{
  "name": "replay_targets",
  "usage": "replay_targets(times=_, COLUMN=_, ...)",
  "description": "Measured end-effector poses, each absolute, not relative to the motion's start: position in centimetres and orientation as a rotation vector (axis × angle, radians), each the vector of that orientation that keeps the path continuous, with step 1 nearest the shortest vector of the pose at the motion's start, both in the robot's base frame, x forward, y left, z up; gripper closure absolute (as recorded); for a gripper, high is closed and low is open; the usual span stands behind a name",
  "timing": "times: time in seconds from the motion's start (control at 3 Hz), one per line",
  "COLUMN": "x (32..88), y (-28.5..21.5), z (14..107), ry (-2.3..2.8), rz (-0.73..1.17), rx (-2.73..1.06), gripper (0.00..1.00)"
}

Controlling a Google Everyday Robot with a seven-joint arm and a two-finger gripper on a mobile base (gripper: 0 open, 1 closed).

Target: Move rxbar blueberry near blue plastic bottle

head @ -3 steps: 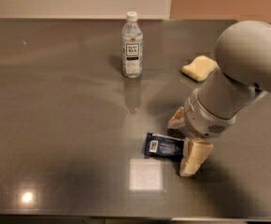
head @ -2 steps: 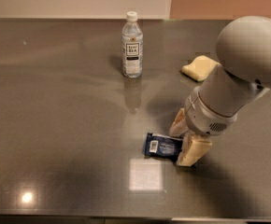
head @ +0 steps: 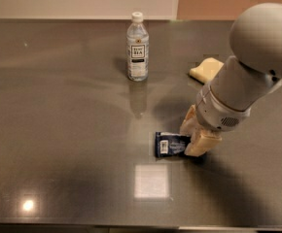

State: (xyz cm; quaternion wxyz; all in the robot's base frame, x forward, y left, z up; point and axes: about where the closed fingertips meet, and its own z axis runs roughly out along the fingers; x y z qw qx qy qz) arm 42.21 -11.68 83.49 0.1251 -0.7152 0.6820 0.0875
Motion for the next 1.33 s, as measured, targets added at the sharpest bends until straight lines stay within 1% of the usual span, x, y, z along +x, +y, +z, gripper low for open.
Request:
replay_targets(times=0.67, x=47.5, y=-10.7, z=87.2, ry=2.031, rz=0.225, rx=-1.994, gripper=1.0)
replay_targets(times=1.33, x=54.6, y=-7.6, z=89.5, ry=2.044, rz=0.24, rx=-1.93, gripper=1.0)
